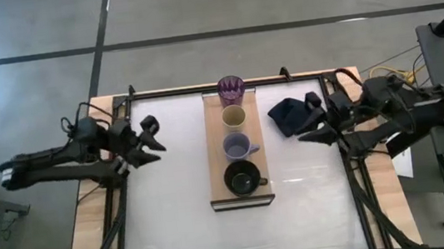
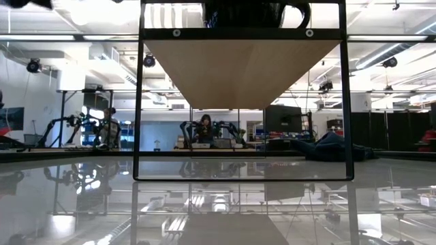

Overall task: Stack small to large cups/mugs on shelf
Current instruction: Return to Home Position

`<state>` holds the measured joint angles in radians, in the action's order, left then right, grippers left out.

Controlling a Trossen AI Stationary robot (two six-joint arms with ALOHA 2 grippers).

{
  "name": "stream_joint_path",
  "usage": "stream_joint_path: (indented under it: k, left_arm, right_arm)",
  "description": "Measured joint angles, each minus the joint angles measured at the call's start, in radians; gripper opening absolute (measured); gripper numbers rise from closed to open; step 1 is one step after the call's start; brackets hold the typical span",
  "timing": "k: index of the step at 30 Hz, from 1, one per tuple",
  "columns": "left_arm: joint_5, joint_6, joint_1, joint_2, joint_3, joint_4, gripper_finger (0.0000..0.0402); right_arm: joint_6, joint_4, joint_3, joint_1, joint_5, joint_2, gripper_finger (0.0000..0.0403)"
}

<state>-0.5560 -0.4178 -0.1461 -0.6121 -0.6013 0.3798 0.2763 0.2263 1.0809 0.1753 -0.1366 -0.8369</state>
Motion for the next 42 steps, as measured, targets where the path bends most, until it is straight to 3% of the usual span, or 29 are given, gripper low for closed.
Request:
stream_joint_path:
  k: [5,18,32,38,42]
  left_arm:
    - [0.008,-0.063,-0.097,0.124,0.087,-0.157,0.0113]
    - [0.016,-0.169,-0.125,0.403,0.310,-0.167,0.0113]
    - [0.005,-0.282,-0.125,0.584,0.577,-0.156,0.0113]
    - [0.004,-0.280,-0.125,0.576,0.592,-0.156,0.0113]
    - [0.004,-0.279,-0.125,0.561,0.593,-0.163,0.0113]
  right_arm:
    - [-0.008,-0.103,-0.177,-0.013,0.070,0.131,0.0082]
    - [-0.012,-0.535,-0.602,-0.013,0.096,0.316,0.0082]
    - [0.052,-0.584,-0.786,-0.013,0.140,0.319,0.0082]
    - [0.067,-0.585,-0.828,-0.012,0.143,0.328,0.0082]
    - [0.055,-0.585,-0.845,-0.012,0.204,0.334,0.0082]
